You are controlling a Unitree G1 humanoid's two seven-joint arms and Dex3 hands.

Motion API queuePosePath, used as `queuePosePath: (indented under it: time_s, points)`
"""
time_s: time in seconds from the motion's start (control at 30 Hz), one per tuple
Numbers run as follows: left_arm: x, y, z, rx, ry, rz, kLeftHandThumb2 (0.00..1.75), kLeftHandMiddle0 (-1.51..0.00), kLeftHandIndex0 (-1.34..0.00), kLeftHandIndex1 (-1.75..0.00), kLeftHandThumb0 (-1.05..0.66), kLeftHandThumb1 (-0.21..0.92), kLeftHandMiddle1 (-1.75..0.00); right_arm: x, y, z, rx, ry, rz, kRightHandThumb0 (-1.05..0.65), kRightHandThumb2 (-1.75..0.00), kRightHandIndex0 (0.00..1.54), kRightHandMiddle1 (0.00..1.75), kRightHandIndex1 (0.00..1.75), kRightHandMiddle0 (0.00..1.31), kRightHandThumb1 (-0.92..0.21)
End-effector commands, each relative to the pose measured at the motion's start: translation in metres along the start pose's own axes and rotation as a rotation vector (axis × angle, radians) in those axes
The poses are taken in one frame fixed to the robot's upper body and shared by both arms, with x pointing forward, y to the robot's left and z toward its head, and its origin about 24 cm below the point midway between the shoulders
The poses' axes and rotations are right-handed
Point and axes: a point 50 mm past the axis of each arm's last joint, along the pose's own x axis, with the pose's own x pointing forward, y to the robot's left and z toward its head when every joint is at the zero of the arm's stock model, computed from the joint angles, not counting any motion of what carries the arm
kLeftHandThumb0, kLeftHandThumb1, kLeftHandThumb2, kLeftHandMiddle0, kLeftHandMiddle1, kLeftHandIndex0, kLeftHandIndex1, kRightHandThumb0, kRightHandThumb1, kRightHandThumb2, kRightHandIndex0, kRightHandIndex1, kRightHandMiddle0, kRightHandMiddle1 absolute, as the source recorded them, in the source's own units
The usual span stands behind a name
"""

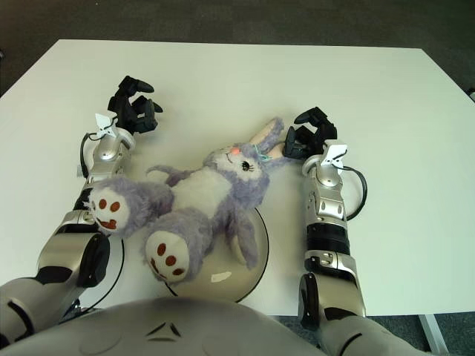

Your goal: Put the doll into the plate.

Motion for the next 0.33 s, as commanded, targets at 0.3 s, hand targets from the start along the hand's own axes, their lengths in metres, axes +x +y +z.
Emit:
queuePosePath:
  time_s: [0.3]
  points:
    - [-0.0141,0.0038,-0.0128,-0.022,0.03,-0.003,1.23,-0.67,-0.36,-1.75,-0.01,0.35,-1.58,-0.0132,-0.0045,-0.0155,-0.048,0.054,-0.002,-0.01,-1.75,0.92,1.65,1.75,0.74,0.09]
